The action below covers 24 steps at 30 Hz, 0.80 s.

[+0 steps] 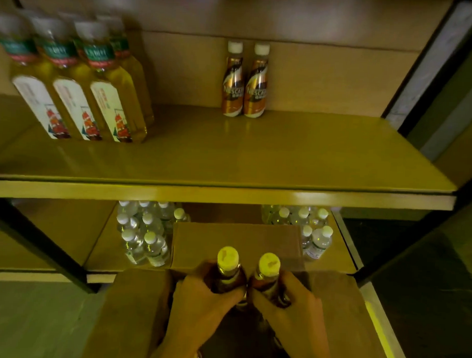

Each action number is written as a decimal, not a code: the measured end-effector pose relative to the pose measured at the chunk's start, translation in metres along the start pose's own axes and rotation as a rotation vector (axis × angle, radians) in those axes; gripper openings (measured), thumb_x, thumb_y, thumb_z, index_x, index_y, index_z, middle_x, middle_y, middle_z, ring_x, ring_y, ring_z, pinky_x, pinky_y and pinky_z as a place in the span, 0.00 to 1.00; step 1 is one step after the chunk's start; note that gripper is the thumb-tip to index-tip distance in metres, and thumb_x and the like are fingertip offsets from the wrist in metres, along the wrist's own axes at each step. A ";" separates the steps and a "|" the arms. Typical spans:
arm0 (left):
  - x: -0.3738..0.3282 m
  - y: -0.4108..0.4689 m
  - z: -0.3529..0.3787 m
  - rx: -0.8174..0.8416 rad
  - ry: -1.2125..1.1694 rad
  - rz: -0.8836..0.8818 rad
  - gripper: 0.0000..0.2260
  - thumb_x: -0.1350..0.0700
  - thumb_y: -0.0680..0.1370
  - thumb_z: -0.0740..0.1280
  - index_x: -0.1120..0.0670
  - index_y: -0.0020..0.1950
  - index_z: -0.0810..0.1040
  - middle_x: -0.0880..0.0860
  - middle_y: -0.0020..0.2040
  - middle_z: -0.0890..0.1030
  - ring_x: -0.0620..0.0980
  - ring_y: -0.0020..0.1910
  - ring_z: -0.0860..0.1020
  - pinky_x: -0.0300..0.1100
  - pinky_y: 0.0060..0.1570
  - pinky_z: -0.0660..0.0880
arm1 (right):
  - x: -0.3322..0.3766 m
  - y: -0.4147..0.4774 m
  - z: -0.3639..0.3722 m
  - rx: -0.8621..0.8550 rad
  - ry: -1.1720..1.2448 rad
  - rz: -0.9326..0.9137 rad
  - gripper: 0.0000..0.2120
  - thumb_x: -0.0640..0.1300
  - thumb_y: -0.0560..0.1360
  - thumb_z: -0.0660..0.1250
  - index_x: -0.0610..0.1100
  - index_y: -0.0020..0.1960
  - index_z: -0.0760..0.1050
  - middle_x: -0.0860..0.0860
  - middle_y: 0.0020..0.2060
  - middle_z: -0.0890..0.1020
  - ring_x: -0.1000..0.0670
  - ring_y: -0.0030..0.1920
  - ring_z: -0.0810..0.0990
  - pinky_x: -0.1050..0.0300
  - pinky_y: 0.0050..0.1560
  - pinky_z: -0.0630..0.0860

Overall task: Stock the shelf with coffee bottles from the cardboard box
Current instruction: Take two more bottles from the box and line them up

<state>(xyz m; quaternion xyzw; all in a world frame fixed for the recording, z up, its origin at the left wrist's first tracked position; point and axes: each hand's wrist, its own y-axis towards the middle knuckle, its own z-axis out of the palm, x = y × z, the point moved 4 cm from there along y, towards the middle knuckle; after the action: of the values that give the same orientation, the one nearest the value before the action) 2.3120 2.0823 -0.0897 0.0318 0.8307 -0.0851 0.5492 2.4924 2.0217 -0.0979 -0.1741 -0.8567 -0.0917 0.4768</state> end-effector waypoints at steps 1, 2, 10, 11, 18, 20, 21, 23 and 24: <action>-0.019 -0.002 -0.009 -0.009 -0.019 0.043 0.16 0.49 0.66 0.80 0.39 0.50 0.80 0.34 0.44 0.84 0.33 0.46 0.81 0.33 0.45 0.76 | 0.018 -0.001 -0.013 -0.030 0.029 -0.050 0.17 0.54 0.64 0.81 0.57 0.51 0.81 0.64 0.37 0.83 0.62 0.41 0.82 0.67 0.37 0.76; -0.038 -0.004 -0.017 -0.015 -0.041 0.085 0.16 0.50 0.67 0.80 0.39 0.50 0.80 0.34 0.44 0.84 0.33 0.46 0.81 0.31 0.43 0.75 | 0.037 -0.001 -0.025 -0.043 0.058 -0.098 0.17 0.49 0.65 0.81 0.56 0.52 0.81 0.66 0.38 0.83 0.65 0.42 0.82 0.69 0.38 0.77; -0.166 0.019 -0.067 -0.114 -0.183 0.384 0.19 0.55 0.68 0.78 0.39 0.53 0.79 0.36 0.44 0.85 0.34 0.44 0.83 0.28 0.39 0.78 | 0.151 0.040 -0.082 -0.086 0.316 -0.385 0.22 0.56 0.68 0.72 0.50 0.59 0.79 0.59 0.49 0.85 0.57 0.53 0.83 0.62 0.51 0.81; -0.175 0.027 -0.070 -0.119 -0.202 0.387 0.19 0.54 0.68 0.78 0.40 0.55 0.80 0.37 0.44 0.85 0.35 0.45 0.83 0.30 0.40 0.79 | 0.162 0.048 -0.086 -0.088 0.323 -0.409 0.19 0.54 0.70 0.72 0.50 0.58 0.79 0.57 0.49 0.85 0.56 0.53 0.83 0.59 0.51 0.81; -0.199 0.096 -0.074 -0.172 -0.175 0.393 0.19 0.49 0.69 0.78 0.47 0.59 0.82 0.43 0.49 0.85 0.38 0.46 0.83 0.40 0.46 0.82 | 0.198 0.118 -0.089 -0.047 0.350 -0.394 0.14 0.45 0.73 0.74 0.56 0.57 0.80 0.58 0.49 0.86 0.58 0.52 0.84 0.49 0.58 0.81; -0.194 0.114 -0.072 -0.168 -0.175 0.365 0.18 0.50 0.69 0.78 0.47 0.58 0.82 0.44 0.48 0.86 0.40 0.46 0.84 0.44 0.48 0.82 | 0.198 0.133 -0.083 -0.028 0.338 -0.365 0.14 0.47 0.74 0.74 0.57 0.58 0.79 0.60 0.49 0.86 0.60 0.52 0.83 0.50 0.59 0.80; -0.189 0.121 -0.070 -0.167 -0.184 0.352 0.18 0.50 0.69 0.78 0.47 0.58 0.82 0.44 0.48 0.86 0.41 0.47 0.84 0.46 0.48 0.82 | 0.197 0.140 -0.079 -0.017 0.338 -0.349 0.14 0.47 0.74 0.73 0.57 0.58 0.79 0.60 0.49 0.86 0.60 0.52 0.83 0.49 0.59 0.80; -0.179 0.131 -0.065 -0.177 -0.191 0.338 0.18 0.52 0.70 0.78 0.48 0.58 0.82 0.44 0.47 0.86 0.42 0.47 0.84 0.45 0.48 0.82 | 0.190 0.151 -0.071 0.010 0.350 -0.308 0.14 0.47 0.75 0.73 0.59 0.58 0.78 0.61 0.50 0.85 0.61 0.52 0.83 0.48 0.61 0.79; -0.173 0.133 -0.063 -0.183 -0.190 0.334 0.19 0.53 0.70 0.78 0.47 0.60 0.81 0.44 0.48 0.86 0.41 0.48 0.84 0.44 0.48 0.82 | 0.186 0.156 -0.067 0.024 0.351 -0.286 0.14 0.47 0.75 0.73 0.59 0.59 0.78 0.61 0.50 0.85 0.61 0.53 0.83 0.48 0.61 0.79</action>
<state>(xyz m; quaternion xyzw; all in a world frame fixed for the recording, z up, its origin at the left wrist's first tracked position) 2.3430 2.2314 0.0792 0.1108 0.7627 0.0803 0.6321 2.5149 2.1827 0.0943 -0.0268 -0.7776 -0.1772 0.6027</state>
